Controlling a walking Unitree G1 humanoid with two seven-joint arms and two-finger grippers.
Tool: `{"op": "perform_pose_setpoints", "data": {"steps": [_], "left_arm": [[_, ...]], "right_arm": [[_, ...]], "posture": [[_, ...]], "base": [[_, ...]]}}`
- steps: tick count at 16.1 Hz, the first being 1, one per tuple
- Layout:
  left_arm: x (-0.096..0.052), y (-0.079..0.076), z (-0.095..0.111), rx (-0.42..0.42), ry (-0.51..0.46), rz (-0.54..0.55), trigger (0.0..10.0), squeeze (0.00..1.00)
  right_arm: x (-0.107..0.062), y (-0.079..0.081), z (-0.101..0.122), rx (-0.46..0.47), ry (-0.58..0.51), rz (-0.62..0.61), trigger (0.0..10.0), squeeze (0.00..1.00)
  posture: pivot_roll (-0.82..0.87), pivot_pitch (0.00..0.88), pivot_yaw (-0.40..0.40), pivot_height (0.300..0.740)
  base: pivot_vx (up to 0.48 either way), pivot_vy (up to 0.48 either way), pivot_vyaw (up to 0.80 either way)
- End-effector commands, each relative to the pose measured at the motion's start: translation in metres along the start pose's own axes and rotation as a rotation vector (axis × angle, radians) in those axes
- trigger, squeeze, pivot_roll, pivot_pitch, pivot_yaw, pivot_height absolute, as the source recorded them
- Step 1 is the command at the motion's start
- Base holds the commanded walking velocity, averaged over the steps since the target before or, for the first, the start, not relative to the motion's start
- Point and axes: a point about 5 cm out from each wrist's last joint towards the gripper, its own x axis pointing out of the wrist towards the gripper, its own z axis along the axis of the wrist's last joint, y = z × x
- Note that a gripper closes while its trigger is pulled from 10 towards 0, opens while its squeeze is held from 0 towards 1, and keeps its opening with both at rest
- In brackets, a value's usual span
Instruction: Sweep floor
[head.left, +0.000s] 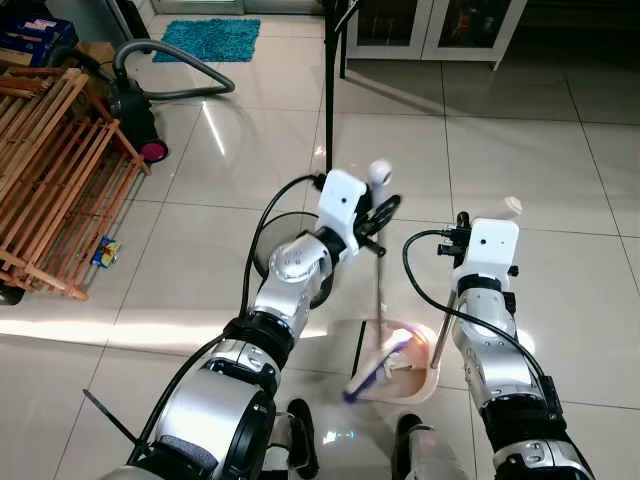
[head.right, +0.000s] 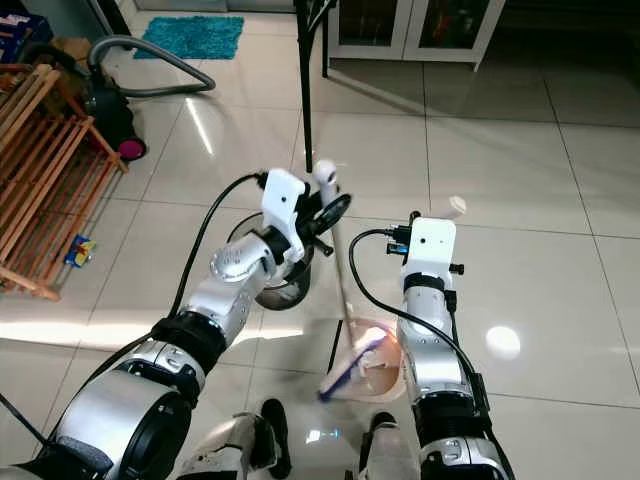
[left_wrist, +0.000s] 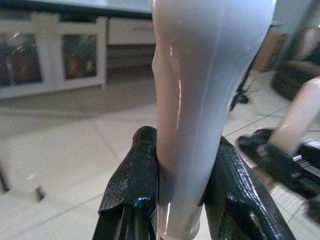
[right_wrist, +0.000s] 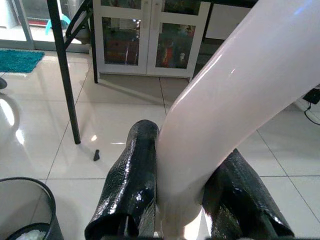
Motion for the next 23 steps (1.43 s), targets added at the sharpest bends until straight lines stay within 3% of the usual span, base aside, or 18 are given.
{"op": "perform_pose_setpoints", "data": {"steps": [1,4,7,11,15,18,19,21,23], "left_arm": [[0.013,-0.016,0.015,-0.025,-0.074,-0.078,10.0,0.00],[0.009,-0.019,0.021,0.007,-0.076,-0.197,10.0,0.00],[0.001,-0.007,0.028,0.044,-0.086,-0.182,10.0,0.00],[-0.021,0.007,0.048,0.050,-0.129,-0.169,10.0,0.00],[-0.055,0.021,0.060,0.078,-0.107,-0.111,10.0,0.00],[-0.086,0.020,0.058,0.101,-0.037,-0.113,10.0,0.00],[-0.089,0.019,0.058,0.108,-0.021,-0.112,10.0,0.00],[-0.111,0.018,0.047,0.118,0.069,-0.086,10.0,0.00],[-0.133,0.024,0.034,0.203,0.153,-0.029,10.0,0.00]], "right_arm": [[0.000,-0.003,-0.004,-0.001,0.029,-0.008,10.0,0.00],[0.003,-0.009,-0.006,-0.004,0.034,-0.024,10.0,0.00],[0.004,-0.012,-0.005,-0.004,0.033,-0.030,10.0,0.00],[0.008,-0.019,-0.005,-0.003,0.026,-0.048,10.0,0.00],[0.010,-0.031,-0.007,-0.005,0.036,-0.083,10.0,0.00],[0.012,-0.046,-0.005,0.008,0.037,-0.128,10.0,0.00],[0.013,-0.048,-0.004,0.008,0.036,-0.132,10.0,0.00],[0.017,-0.059,0.009,0.039,0.009,-0.164,10.0,0.00],[0.021,-0.068,0.028,0.071,-0.032,-0.189,10.0,0.00]], "posture": [[0.00,0.250,0.111,0.740],[0.01,0.237,0.110,0.740],[0.02,0.216,0.111,0.740],[0.03,0.189,0.110,0.740],[0.04,0.178,0.112,0.740],[0.04,0.165,0.103,0.740],[0.04,0.164,0.103,0.740],[0.04,0.151,0.111,0.740],[0.03,0.138,0.119,0.740]], "base": [[0.000,0.000,0.00],[0.000,0.000,0.00],[0.000,0.000,0.00],[0.000,0.000,0.00],[0.000,0.000,0.00],[0.000,0.000,0.00],[0.000,0.000,0.00],[0.000,0.000,0.00],[0.000,0.000,0.00]]}}
